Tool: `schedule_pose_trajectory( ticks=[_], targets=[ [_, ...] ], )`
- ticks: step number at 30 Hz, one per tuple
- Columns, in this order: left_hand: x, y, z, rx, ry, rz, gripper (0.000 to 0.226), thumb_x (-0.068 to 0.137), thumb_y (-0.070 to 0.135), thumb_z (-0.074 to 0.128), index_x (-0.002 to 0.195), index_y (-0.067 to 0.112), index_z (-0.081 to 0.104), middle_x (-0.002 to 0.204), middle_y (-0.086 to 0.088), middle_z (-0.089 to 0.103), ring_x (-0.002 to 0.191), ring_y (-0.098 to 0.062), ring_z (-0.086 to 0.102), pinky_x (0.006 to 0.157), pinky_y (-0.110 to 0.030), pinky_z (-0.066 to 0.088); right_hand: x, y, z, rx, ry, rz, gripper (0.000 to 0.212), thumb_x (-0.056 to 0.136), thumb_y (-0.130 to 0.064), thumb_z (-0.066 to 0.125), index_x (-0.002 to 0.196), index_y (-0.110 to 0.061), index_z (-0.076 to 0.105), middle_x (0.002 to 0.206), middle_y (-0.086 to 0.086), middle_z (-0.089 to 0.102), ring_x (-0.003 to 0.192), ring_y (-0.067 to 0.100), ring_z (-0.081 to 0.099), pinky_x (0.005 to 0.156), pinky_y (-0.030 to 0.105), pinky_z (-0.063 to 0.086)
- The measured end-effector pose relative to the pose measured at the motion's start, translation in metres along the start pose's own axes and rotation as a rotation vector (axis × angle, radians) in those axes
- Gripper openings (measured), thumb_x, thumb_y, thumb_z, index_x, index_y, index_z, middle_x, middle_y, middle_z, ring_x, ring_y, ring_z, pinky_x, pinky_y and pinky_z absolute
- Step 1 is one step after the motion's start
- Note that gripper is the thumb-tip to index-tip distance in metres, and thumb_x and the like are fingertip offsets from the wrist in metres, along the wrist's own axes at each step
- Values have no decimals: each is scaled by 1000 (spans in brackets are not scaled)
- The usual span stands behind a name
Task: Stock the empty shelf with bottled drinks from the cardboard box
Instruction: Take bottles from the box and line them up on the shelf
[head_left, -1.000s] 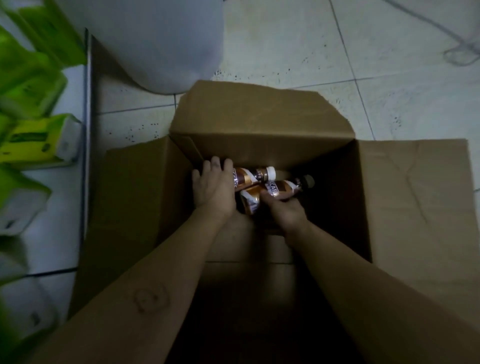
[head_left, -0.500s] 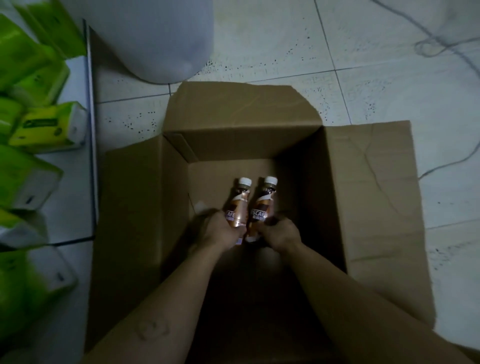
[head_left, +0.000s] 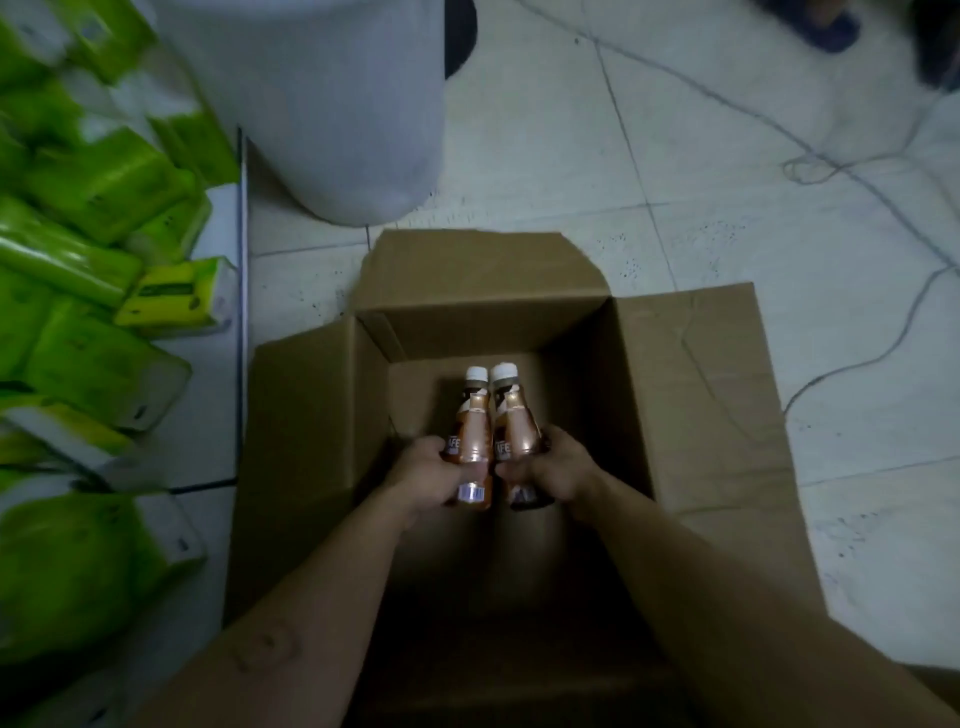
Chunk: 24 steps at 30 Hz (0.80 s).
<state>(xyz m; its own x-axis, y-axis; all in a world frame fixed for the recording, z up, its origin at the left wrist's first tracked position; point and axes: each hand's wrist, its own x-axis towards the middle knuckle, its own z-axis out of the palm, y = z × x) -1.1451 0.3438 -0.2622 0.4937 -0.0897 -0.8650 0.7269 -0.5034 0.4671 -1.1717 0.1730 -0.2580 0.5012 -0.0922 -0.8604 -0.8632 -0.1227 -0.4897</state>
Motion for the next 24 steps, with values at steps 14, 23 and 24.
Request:
schedule_pose_trajectory(
  ticks=[14,23,24],
  targets=[
    [-313,113,-70,-45,273,665,44,74,17,82,111,10,60,96,-4,70,76,-12,67,56,-19,52,-287,-130,-18,25,70,-756,47,75,-18,77,115,-20,53,104,3,66,92,21,68,75,35,58],
    [-515,118,-125,-30,642,1063,61,65,24,88,114,18,53,106,-4,70,90,-17,68,68,-36,56,-488,-184,12,-50,53,-1301,49,72,-15,82,114,-20,56,102,-4,68,92,10,66,67,19,51],
    [-536,115,-132,-11,688,1095,65,66,23,87,119,20,51,105,-1,69,91,-17,68,74,-39,57,-504,-190,19,-56,50,-1340,50,71,-15,83,113,-22,57,101,-6,68,91,8,66,67,19,50]
  ],
)
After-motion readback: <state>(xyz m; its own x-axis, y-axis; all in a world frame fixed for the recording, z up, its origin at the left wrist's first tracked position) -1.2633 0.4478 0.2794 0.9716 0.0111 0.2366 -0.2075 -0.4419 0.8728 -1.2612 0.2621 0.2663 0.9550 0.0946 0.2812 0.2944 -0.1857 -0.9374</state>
